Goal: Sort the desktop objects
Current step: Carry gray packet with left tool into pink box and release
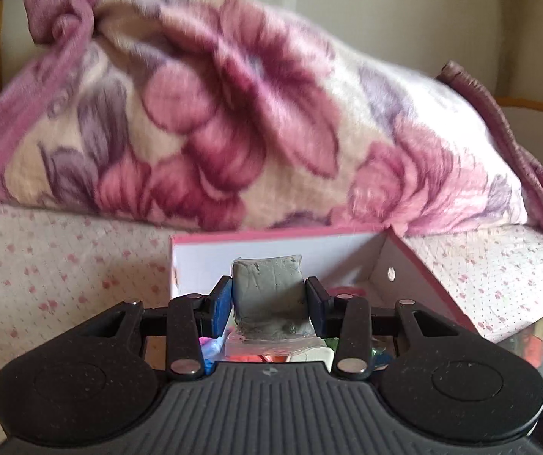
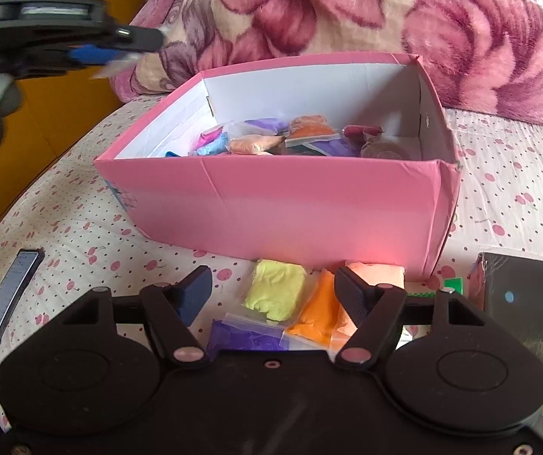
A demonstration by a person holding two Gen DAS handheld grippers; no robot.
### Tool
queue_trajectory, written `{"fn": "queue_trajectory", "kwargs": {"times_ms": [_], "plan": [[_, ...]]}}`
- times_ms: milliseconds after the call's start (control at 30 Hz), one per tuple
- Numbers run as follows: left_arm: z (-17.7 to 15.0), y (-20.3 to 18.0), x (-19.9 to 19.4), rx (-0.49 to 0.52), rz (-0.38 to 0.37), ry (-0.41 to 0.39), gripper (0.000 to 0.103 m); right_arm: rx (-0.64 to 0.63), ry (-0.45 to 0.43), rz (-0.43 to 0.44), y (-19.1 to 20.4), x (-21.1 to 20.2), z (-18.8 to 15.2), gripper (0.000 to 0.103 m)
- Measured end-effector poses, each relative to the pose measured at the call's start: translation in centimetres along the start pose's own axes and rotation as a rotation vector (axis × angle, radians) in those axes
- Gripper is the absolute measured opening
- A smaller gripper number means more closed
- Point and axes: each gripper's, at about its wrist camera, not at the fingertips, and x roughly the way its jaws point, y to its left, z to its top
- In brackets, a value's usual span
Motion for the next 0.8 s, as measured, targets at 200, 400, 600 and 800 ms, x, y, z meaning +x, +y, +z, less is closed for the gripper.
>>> {"fn": "queue_trajectory", "kwargs": {"times_ms": [200, 400, 600, 800], "plan": [[-1.0, -0.9, 5.1, 0.083, 0.074, 0.199, 0.04, -0.005, 0.008, 0.007, -0.2, -0.1, 0.2, 0.072], [-2.2, -0.8, 8.0, 0.132, 0.129, 0.297, 0.04, -0.012, 0.035, 0.015, -0.7, 0.0, 0.2, 0.072], [-2.4, -0.9, 9.1, 0.143, 0.159, 0.313, 0.04, -0.011, 0.059, 0.026, -1.0, 0.2, 0.0, 0.072], [-2.3, -1.0, 8.9, 0.152, 0.181, 0.314, 0.062, -0.012, 0.07, 0.029, -1.2, 0.1, -0.1, 0.072]]}}
